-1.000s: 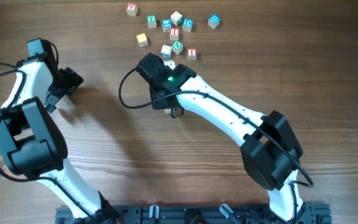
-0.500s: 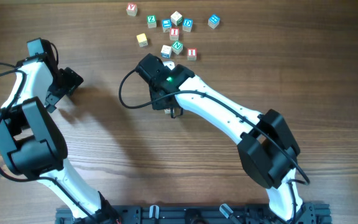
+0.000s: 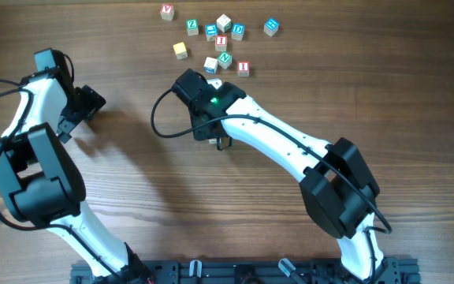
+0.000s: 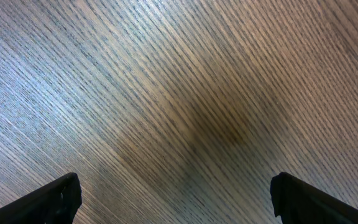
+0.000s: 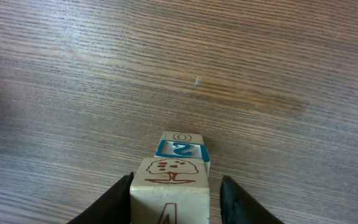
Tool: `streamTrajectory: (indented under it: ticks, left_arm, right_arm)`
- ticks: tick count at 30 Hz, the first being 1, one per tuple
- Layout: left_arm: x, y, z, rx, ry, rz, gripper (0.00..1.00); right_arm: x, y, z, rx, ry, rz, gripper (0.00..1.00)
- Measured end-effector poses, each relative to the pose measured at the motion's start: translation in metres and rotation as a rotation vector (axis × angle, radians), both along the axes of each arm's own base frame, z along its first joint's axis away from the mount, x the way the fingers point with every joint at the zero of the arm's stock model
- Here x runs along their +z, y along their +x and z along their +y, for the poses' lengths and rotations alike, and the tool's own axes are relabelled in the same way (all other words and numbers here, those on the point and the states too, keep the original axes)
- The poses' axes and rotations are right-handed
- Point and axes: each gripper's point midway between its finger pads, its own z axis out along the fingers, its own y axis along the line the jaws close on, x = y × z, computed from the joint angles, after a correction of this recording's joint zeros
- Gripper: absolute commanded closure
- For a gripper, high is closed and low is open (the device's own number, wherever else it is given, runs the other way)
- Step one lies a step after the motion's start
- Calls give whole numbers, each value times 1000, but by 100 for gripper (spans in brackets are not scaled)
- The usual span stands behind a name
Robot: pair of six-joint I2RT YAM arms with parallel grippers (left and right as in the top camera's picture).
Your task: Form a tower
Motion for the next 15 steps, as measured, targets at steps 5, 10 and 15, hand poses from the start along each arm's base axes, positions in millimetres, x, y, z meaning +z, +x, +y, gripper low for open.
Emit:
streamTrajectory:
  ticks: [5,10,15]
  left_arm:
    - [0,0,0,0,0,0,0]
    - [0,0,0,0,0,0,0]
    - [0,0,0,0,0,0,0]
  right_arm:
    - [0,1,1,-7,5,-4,26]
    - [-4,1,1,-7,-2,3,21]
    - [-21,0,-1,-9,-23,24,33]
